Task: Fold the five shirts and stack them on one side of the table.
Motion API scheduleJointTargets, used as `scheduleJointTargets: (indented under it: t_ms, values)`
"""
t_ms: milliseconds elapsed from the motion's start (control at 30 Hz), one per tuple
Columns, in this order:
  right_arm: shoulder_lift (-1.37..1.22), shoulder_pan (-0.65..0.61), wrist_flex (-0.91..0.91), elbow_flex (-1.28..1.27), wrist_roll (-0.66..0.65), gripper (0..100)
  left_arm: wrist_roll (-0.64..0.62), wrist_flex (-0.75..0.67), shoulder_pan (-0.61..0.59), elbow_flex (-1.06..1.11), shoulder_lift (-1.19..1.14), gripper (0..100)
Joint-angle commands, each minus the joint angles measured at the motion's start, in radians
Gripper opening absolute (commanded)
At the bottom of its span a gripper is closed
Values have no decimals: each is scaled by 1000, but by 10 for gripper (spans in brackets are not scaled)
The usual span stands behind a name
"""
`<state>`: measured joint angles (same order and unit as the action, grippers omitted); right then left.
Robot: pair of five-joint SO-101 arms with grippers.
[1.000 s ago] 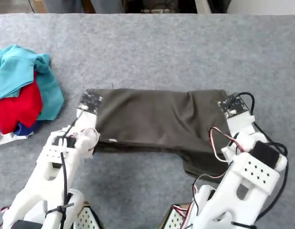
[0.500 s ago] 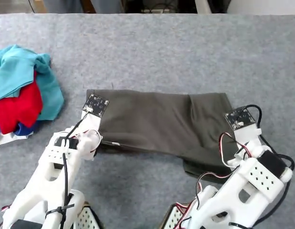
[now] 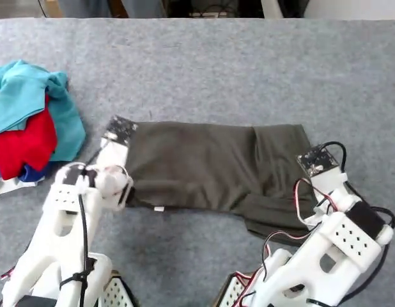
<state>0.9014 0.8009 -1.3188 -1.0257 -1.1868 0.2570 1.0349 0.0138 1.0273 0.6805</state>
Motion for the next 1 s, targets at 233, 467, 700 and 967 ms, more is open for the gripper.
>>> scheduleJointTargets:
  t_ms: [233,467,700,967]
  values:
    - [8,-150,-110,271,158,8,-2,272,-111,-412,25,119]
    - [-143,-407,-57,369,364,18,-87,35,-30,-446,-17,26]
    - [-567,-471,40,624,483,15,-215,-393,33,-305,-256,32]
    - [-918,-465,192,823,488,15,-224,-655,30,-409,-657,29]
